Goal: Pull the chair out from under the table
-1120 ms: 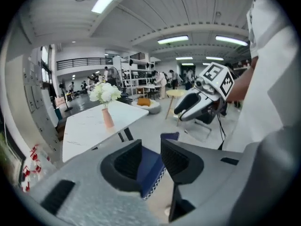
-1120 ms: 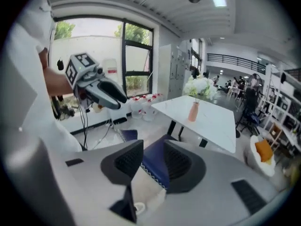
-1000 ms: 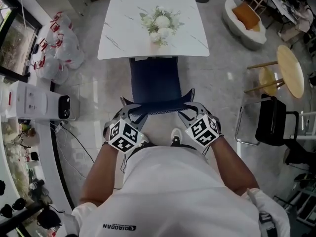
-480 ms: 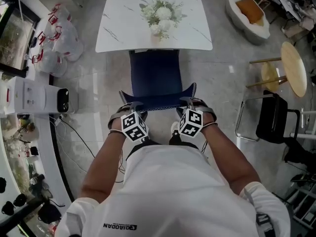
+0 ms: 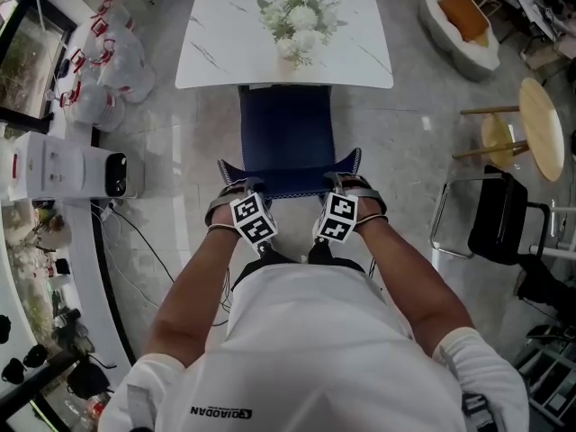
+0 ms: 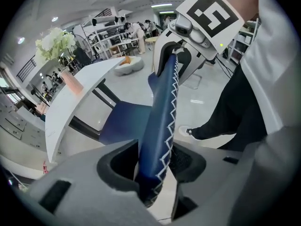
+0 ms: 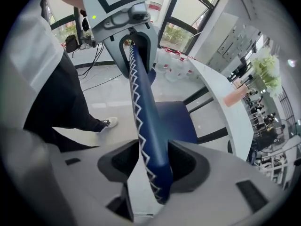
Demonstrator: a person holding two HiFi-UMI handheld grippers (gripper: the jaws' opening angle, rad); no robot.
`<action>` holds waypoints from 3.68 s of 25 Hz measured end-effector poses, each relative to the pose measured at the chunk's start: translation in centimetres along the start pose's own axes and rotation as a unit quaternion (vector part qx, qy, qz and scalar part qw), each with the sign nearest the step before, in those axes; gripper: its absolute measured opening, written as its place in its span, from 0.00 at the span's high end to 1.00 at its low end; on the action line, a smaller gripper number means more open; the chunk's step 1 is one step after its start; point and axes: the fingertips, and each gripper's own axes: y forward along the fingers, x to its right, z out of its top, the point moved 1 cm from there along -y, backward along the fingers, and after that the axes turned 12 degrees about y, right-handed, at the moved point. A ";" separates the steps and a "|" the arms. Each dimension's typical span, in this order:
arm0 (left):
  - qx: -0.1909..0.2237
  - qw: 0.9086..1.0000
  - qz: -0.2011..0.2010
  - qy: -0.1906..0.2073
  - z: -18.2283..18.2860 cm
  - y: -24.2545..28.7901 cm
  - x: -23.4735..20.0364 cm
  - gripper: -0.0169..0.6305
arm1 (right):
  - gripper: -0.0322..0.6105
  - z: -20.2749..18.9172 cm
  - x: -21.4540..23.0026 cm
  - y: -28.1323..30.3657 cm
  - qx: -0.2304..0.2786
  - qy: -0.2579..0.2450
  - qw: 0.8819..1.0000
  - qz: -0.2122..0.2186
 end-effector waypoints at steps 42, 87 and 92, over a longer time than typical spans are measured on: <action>-0.061 0.998 -0.021 0.015 -2.4 2.2 9.6 0.80 | 0.80 -3.5 -8.7 0.0 0.026 -0.008 0.995 0.093; -0.081 0.994 -0.058 0.039 -7.0 -1.9 25.8 0.80 | 0.79 -5.0 -25.6 -4.0 -0.006 0.044 0.998 0.044; -0.077 0.994 -0.060 0.039 -7.1 -2.5 26.6 0.81 | 0.79 -5.0 -26.5 -4.5 -0.006 0.046 0.998 0.042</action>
